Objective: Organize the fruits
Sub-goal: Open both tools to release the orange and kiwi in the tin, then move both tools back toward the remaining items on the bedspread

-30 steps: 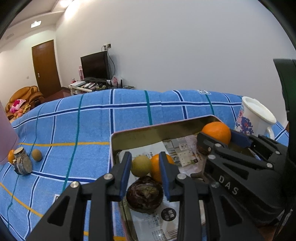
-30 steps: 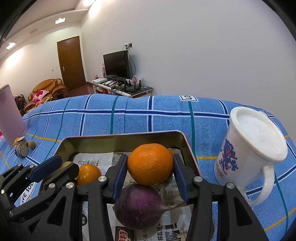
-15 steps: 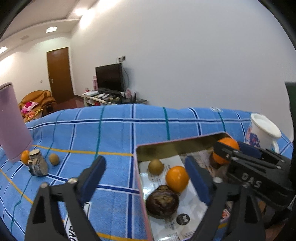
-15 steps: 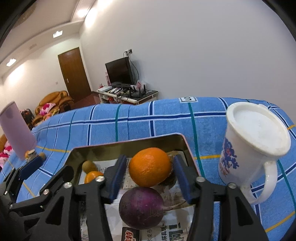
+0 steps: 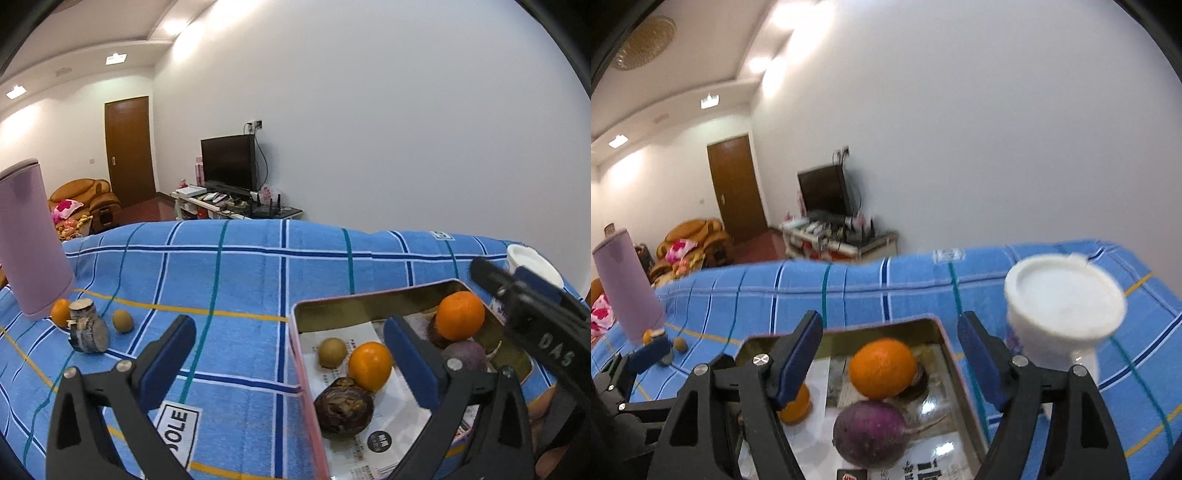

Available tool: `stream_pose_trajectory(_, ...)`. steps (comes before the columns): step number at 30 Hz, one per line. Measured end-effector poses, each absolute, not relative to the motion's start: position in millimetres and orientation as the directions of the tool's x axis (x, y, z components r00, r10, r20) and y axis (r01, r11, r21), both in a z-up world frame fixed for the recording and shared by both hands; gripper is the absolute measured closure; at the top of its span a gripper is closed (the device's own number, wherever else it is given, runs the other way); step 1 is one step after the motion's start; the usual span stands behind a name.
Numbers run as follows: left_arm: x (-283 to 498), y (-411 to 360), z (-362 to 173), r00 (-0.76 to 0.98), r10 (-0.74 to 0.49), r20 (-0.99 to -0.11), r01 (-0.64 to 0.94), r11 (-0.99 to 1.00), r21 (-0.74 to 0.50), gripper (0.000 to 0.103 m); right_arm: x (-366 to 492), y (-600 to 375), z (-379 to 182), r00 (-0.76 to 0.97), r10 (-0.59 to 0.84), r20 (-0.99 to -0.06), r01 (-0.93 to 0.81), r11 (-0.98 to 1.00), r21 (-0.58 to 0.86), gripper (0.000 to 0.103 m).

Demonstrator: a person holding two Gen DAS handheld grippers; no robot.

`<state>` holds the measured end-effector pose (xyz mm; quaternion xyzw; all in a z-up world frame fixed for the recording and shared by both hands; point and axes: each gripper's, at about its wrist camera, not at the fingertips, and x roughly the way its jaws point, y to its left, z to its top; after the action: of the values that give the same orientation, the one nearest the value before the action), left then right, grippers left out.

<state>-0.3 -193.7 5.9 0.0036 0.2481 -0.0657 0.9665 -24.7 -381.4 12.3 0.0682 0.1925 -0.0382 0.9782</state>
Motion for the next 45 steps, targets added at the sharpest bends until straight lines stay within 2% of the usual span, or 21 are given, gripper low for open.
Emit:
stream_pose_trajectory(11, -0.5, -178.0, 5.2, 0.902, -0.026, -0.431, 0.056, 0.997, 0.059, 0.000, -37.6, -374.5, 13.6, 0.944, -0.114, -0.309, 0.146, 0.986, 0.083, 0.026)
stream_pose_trajectory(21, -5.2, -164.1, 1.1, 0.897, -0.002, -0.441, 0.035, 0.997, 0.068, 0.000, -51.1, -369.1, 14.6, 0.946, -0.172, -0.276, 0.195, 0.979, 0.056, 0.026)
stream_pose_trajectory(34, -12.3, -142.5, -2.2, 0.884, 0.008, -0.468, 0.052, 0.992, 0.115, 0.000, -63.8, -369.3, 15.3, 0.911, -0.285, -0.299, 0.311, 0.949, 0.042, 0.026)
stream_pose_trajectory(41, -13.7, -125.2, -3.6, 0.877, 0.015, -0.481, 0.052, 0.991, 0.127, 0.000, -67.8, -358.9, 12.2, 0.898, -0.278, -0.341, 0.321, 0.944, 0.077, 0.026)
stream_pose_trajectory(45, -15.0, -117.3, -4.0, 0.876, 0.013, -0.482, 0.057, 0.990, 0.132, 0.000, -68.4, -344.8, 11.0, 0.894, -0.283, -0.347, 0.320, 0.946, 0.052, 0.026)
